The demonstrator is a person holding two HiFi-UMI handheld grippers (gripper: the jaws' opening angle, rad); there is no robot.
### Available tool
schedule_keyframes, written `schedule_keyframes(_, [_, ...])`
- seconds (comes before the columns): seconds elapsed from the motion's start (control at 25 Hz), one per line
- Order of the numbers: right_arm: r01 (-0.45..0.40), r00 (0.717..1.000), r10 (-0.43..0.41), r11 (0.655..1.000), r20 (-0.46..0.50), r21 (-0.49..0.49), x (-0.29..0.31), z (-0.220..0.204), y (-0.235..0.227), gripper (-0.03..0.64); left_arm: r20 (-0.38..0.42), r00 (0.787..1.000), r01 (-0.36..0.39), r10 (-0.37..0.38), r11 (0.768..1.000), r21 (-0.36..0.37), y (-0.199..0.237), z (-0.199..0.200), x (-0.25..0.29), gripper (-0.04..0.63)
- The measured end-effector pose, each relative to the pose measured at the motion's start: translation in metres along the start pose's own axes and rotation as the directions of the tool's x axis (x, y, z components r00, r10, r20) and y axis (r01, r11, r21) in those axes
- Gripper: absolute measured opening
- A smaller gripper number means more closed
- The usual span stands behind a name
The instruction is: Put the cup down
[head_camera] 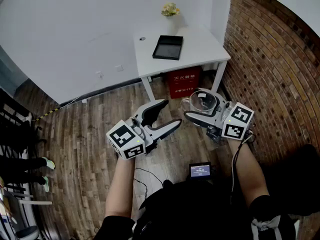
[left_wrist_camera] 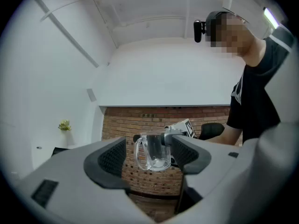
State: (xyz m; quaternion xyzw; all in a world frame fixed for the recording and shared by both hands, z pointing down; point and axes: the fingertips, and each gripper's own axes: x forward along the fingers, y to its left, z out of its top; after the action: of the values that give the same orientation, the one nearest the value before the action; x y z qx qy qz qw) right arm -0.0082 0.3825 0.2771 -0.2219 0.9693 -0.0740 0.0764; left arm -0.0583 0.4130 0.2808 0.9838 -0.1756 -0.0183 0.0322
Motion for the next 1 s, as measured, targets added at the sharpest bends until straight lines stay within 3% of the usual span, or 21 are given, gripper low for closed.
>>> schedule_keyframes(1.0, [-0.015, 1.0, 0.014, 0.999, 0.023, 0.034, -0.019, 0.002, -0.003, 0.425, -0.012, 1.0, -0.014, 0.014, 1.0, -0.01, -0.003, -0.009, 0.017, 0.293])
